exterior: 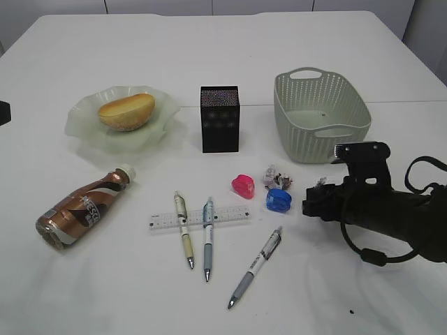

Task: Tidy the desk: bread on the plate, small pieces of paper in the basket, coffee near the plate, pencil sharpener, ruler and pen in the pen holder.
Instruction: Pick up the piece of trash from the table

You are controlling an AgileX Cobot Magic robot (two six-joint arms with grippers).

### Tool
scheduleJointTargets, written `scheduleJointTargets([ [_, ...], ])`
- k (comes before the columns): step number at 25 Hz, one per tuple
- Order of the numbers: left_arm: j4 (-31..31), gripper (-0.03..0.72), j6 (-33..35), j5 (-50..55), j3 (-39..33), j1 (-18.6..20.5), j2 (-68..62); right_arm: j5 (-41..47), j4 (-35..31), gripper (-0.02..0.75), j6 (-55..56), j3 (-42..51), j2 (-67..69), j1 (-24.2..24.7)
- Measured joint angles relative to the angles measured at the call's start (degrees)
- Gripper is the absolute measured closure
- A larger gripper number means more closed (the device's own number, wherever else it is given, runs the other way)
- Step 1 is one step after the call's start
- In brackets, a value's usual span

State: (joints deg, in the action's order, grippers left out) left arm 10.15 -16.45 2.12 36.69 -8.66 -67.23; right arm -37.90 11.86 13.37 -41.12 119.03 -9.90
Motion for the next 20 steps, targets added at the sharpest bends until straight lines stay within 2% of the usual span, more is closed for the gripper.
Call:
scheduleJointTargets([
  [9,0.0,0.308,0.0,0.0,0.0,0.0,0.0,-0.3,-1.6,0.723,0.0,0.0,0.0,0.0],
  [20,0.0,0.313,0.0,0.0,0.0,0.0,0.0,0.0,-1.7,0.725,0.0,0.0,0.0,0.0],
])
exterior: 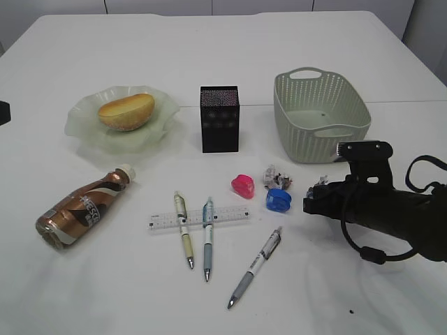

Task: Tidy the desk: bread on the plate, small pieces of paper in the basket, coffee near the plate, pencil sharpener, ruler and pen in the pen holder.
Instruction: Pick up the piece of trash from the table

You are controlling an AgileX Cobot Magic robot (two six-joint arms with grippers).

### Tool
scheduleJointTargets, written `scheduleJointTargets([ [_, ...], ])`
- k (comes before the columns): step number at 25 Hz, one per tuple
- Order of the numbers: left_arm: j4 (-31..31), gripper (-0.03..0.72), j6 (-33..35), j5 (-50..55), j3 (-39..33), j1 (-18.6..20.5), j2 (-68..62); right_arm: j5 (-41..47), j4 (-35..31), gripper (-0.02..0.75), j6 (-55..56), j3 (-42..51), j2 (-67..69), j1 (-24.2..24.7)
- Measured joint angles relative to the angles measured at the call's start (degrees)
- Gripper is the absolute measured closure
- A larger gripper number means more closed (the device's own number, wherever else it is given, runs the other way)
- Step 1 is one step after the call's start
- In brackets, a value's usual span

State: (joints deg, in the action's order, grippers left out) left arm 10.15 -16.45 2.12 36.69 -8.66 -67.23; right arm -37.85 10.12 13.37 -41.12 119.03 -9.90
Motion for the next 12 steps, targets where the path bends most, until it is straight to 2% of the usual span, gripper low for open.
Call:
scheduleJointTargets([
  [12,0.0,0.328,0.0,0.0,0.0,0.0,0.0,1.2,0.0,0.725,0.0,7.8,-11.4,0.0],
])
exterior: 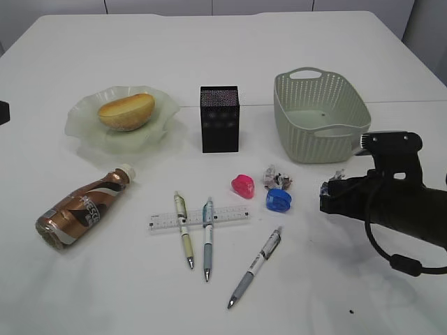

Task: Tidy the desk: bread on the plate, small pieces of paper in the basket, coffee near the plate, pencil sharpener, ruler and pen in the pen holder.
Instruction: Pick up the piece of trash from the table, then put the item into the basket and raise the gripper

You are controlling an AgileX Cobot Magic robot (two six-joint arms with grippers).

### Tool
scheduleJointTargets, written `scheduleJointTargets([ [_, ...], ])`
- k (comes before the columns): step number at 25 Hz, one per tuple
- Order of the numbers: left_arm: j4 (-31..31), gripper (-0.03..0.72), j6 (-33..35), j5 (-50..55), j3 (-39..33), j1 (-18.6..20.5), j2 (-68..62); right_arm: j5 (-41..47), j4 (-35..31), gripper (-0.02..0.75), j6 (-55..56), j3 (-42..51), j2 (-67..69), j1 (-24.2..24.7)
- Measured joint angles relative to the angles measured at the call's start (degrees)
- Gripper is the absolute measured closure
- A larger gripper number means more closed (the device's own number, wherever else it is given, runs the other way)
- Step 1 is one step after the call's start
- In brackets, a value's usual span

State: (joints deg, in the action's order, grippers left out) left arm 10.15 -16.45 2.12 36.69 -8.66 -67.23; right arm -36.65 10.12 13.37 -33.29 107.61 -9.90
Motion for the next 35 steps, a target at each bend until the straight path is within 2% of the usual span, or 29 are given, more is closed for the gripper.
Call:
scheduleJointTargets([
  [15,-0.5,0.344,0.0,0.0,0.0,0.0,0.0,2.7,0.0,0.725,-1.5,0.3,-13.8,0.0],
  [20,-0.7,0.345,0.0,0.0,0.0,0.0,0.0,9.2,0.0,0.725,-4.9,-6.1,-13.9,0.0],
  [28,-0.8,0.348,0.0,-0.1,0.0,0.0,0.0,21.3,0.0,0.725,-9.4,-21.2,-12.9,0.1],
  [35,-1.0,0.348,0.0,-0.1,0.0,0.0,0.0,28.1,-1.8,0.725,-9.9,-32.0,-7.3,2.7],
])
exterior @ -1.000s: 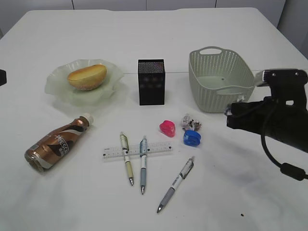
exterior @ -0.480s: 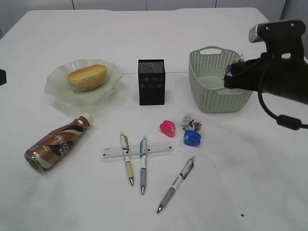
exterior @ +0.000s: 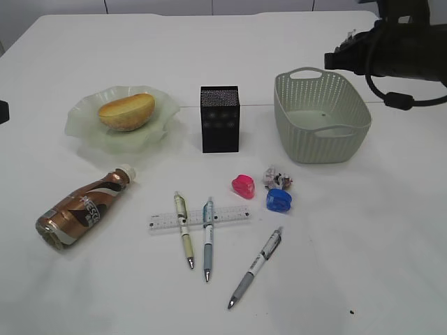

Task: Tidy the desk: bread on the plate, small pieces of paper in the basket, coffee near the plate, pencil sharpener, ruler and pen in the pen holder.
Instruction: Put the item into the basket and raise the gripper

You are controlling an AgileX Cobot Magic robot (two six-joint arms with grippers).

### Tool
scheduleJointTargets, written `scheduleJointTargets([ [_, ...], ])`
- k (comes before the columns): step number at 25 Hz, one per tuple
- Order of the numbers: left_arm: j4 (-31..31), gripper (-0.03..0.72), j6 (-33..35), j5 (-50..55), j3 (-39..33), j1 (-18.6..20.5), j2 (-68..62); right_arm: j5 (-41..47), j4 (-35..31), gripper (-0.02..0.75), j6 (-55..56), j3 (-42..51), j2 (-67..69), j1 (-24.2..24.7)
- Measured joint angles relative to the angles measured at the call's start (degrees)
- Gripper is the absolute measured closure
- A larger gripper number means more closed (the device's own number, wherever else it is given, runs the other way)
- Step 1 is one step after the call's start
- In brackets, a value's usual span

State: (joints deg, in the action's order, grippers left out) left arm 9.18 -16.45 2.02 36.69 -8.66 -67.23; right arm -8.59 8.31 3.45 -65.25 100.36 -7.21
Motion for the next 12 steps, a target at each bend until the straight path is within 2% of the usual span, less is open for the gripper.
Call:
scheduleJointTargets([
  [12,0.0,0.353,0.0,0.0,0.0,0.0,0.0,9.4,-1.0,0.725,-0.1,-15.2,12.8,0.7],
])
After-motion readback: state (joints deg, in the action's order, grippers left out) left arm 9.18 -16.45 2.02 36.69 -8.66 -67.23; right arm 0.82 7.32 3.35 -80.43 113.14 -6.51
